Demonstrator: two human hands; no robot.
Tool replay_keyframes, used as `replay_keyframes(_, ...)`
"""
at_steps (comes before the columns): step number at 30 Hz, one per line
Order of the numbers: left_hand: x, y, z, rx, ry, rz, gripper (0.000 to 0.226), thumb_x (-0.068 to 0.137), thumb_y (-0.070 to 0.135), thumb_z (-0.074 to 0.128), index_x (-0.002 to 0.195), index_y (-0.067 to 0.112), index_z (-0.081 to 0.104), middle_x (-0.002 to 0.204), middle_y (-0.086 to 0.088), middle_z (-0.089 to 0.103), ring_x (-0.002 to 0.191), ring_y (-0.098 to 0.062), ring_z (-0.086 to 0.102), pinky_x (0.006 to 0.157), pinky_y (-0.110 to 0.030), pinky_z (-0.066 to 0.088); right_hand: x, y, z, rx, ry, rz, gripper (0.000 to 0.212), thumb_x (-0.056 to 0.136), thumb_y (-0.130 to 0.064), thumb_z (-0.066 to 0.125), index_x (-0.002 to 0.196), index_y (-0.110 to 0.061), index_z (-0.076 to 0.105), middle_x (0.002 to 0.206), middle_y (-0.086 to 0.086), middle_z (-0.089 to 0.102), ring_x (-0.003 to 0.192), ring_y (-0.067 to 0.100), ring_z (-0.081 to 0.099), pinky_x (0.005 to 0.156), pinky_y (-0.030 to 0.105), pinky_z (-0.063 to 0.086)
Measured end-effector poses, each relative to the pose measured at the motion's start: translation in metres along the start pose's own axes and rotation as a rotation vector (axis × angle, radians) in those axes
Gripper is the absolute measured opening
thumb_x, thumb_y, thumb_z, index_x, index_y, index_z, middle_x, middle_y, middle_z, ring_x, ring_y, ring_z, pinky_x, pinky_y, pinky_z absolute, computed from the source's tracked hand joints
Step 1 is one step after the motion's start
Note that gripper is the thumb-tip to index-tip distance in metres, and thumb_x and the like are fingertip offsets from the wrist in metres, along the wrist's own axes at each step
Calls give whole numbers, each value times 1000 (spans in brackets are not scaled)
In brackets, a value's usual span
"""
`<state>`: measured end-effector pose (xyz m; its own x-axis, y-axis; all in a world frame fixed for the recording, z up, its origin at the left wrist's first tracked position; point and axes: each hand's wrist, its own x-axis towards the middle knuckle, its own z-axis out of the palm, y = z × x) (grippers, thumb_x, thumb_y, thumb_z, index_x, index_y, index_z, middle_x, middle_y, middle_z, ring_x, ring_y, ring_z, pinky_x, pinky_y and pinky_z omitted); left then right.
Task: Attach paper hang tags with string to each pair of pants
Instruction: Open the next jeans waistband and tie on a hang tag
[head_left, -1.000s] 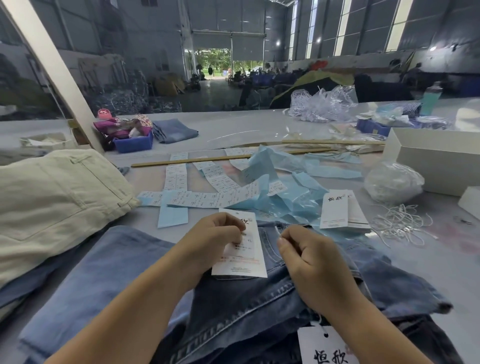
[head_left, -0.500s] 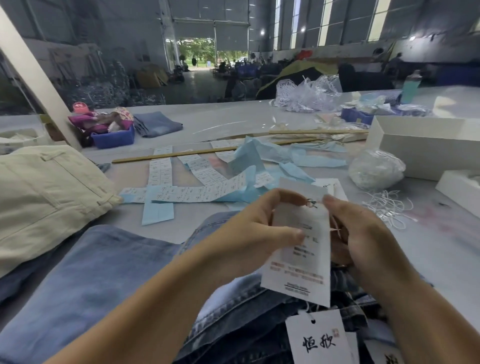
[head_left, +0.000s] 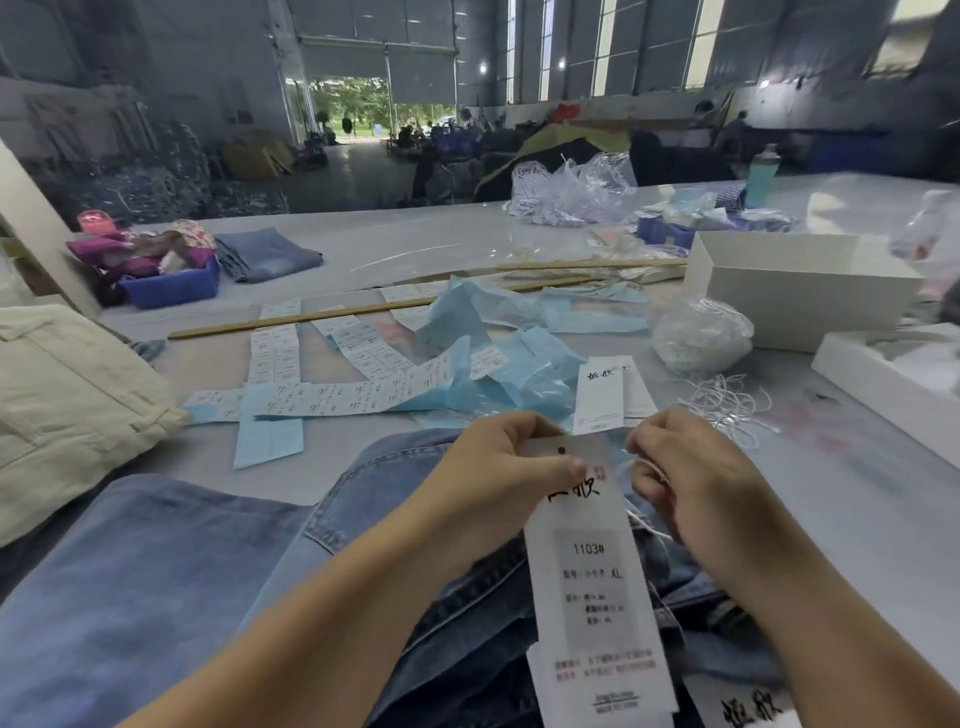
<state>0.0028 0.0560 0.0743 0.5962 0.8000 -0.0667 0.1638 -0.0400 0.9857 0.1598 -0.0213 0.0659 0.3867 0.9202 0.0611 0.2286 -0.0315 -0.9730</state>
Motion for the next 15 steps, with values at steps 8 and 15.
replay_keyframes(8, 0, -6, 8, 126, -32, 57, 28, 68, 24, 63, 95, 16, 68, 94, -13, 73, 89, -35, 69, 85, -53, 54, -17, -13, -2, -171, 24, -363, 15, 86, -17, 68, 77, -29, 67, 66, -3, 69, 51, 7, 57, 49, 16, 46)
replay_keyframes(15, -1, -10, 10, 97, -50, 64, 30, 70, 26, 63, 99, 32, 65, 85, -6, 71, 76, -21, 64, 81, -46, 54, -19, -5, -5, 98, -43, -279, 21, 87, -2, 65, 83, -22, 66, 67, 14, 70, 37, 2, 42, 40, 9, 33)
